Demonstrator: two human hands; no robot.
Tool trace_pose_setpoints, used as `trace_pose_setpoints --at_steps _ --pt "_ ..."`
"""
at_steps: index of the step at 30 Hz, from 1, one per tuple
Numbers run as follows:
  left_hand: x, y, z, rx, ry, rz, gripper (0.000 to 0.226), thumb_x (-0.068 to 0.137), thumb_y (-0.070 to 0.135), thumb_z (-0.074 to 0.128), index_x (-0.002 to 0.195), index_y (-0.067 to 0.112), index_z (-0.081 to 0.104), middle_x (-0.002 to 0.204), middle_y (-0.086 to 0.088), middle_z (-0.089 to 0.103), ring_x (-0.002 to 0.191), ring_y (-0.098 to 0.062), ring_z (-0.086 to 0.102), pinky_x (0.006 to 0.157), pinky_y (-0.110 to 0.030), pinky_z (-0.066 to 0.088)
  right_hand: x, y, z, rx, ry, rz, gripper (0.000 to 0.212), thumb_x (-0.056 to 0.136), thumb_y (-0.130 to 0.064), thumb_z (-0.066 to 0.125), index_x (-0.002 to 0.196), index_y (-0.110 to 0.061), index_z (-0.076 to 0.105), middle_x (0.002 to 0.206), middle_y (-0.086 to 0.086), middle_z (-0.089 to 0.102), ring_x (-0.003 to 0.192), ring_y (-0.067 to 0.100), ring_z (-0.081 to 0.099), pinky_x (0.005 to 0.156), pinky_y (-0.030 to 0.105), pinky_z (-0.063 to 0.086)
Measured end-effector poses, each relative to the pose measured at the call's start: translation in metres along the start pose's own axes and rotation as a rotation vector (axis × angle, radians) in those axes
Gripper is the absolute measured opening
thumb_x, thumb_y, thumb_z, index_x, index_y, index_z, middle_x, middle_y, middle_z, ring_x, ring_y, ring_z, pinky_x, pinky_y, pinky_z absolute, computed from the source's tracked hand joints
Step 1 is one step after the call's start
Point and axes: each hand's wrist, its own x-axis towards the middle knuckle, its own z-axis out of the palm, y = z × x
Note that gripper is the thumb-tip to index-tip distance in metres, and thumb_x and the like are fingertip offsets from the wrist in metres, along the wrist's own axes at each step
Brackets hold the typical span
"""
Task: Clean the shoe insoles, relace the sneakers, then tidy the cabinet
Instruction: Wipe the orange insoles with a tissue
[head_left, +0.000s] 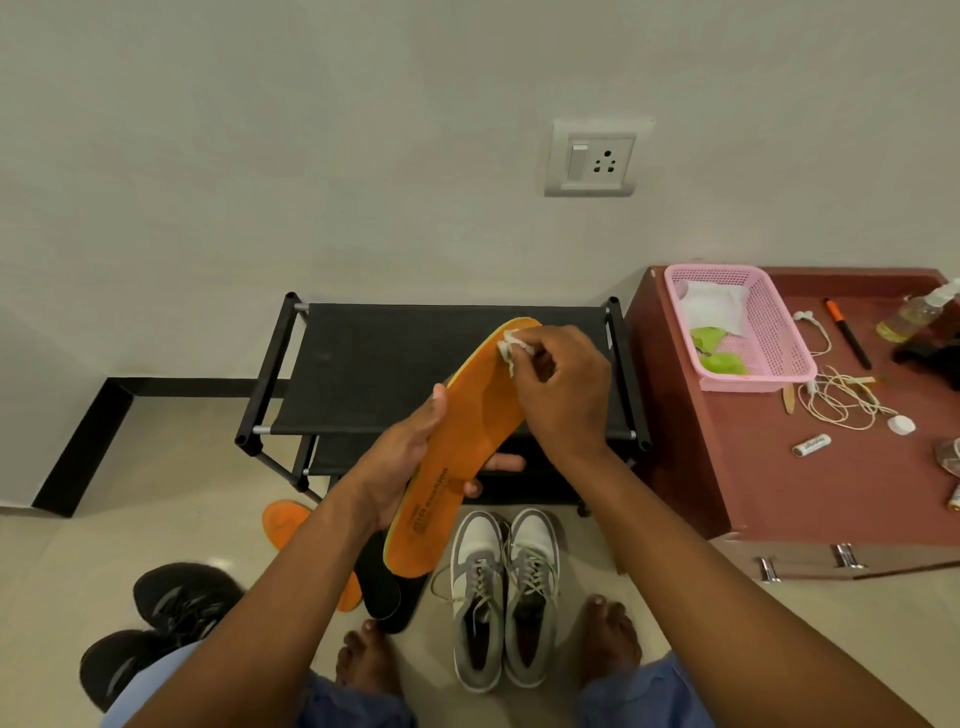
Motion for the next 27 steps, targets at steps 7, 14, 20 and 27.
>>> trace_pose_setpoints --at_steps 7,14,20,27 --pt "-0.001 -0.001 -0.002 0.025 0.003 -0.034 0.052 0.108 0.054 0.025 0.150 0.028 0.040 0.138 -0.015 0.064 0.121 -0.043 0.065 0.072 -0.036 0.056 -0.002 0.004 -0.002 -0.006 -0.009 0.013 0.013 0.094 -0.025 0.075 0.103 -0.016 0.077 0.093 -0.004 0.070 0.080 0.004 0.062 0.071 0.008 0.045" --pt "-0.001 0.002 -0.004 0.074 0.089 0.011 0.051 0.106 0.054 0.030 0.140 0.022 0.052 0.107 -0.007 0.078 0.089 -0.025 0.077 0.068 -0.034 0.059 -0.020 -0.012 0.012 0.046 -0.166 -0.154 0.013 0.093 -0.021 0.075 0.104 -0.015 0.079 0.100 -0.003 0.073 0.086 0.004 0.064 0.077 0.013 0.051" --pt "-0.001 0.004 0.000 -0.006 -0.033 -0.030 0.054 0.107 0.054 0.026 0.151 0.026 0.042 0.136 -0.017 0.066 0.116 -0.040 0.068 0.071 -0.035 0.056 -0.008 -0.004 0.003 -0.014 -0.080 -0.122 0.012 0.095 -0.024 0.071 0.101 -0.016 0.076 0.098 -0.002 0.072 0.088 0.008 0.064 0.078 0.022 0.054" --pt "-0.001 -0.002 -0.001 0.007 -0.154 -0.074 0.056 0.104 0.057 0.032 0.153 0.029 0.033 0.138 -0.025 0.062 0.110 -0.037 0.071 0.075 -0.037 0.056 0.012 0.021 -0.012 -0.047 0.074 0.035 0.015 0.096 -0.023 0.073 0.108 -0.015 0.077 0.097 -0.001 0.072 0.085 0.010 0.065 0.070 0.028 0.059"
